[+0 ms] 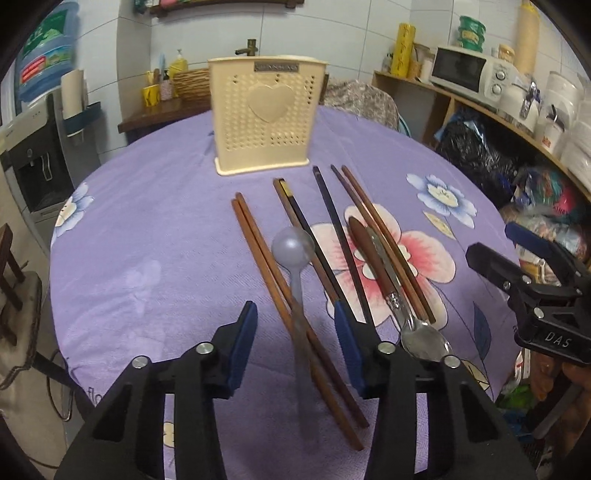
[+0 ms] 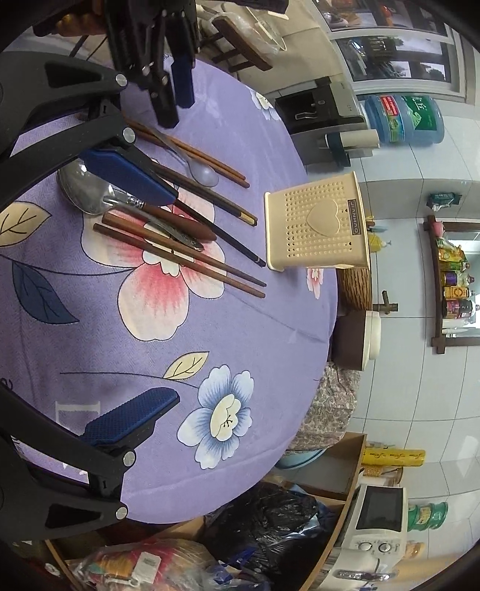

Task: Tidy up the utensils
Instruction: 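Lower the left gripper over the clear plastic spoon and close on its handle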

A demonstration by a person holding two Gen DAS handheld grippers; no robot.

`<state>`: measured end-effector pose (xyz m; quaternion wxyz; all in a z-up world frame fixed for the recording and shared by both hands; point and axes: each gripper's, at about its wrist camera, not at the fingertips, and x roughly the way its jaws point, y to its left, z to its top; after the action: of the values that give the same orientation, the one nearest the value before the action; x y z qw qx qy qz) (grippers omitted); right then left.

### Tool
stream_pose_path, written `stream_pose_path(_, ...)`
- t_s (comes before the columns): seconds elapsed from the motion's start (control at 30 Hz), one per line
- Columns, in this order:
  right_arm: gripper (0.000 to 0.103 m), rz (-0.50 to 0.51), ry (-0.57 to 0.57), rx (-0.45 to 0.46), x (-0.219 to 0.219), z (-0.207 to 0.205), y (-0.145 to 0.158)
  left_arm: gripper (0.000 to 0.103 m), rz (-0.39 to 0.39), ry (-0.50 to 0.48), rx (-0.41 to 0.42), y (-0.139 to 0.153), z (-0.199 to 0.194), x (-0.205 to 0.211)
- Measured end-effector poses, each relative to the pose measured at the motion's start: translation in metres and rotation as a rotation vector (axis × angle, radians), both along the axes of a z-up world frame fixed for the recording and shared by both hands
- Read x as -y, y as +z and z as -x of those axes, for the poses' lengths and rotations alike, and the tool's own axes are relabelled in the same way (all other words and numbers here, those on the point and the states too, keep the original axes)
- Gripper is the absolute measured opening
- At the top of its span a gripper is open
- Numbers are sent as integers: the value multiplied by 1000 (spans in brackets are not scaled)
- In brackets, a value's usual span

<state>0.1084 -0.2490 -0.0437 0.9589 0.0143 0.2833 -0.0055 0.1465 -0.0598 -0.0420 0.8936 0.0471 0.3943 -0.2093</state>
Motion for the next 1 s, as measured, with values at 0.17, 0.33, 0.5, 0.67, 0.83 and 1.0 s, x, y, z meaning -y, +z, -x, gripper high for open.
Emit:
stream_pose_path(0.17,94,-15,-12,-29,3,-10,-2,27,-7,-6,-35,-7,-17,7)
stream_pose_path(0.33,92,-28,-24,-44,6,-16,-3,25,-49,-11,-35,-10,-28,13)
stream_pose_path(0.5,91,-26,-23,-55,5,-17,-5,16,-77,-7,-38,-13,-32,17)
stream_pose_path(0.67,91,-35,-28,-58,5,-16,-6,9,-112,5,-25,-13,-34,21)
stream_pose_path(0.83,91,-40,-31,-59,6,-16,-5,9,-80,24,-24,-10,-35,17)
stream_pose_path(1.0,91,-29,-32,-49,6,-17,-3,9,-42,89,28,8,-34,-5)
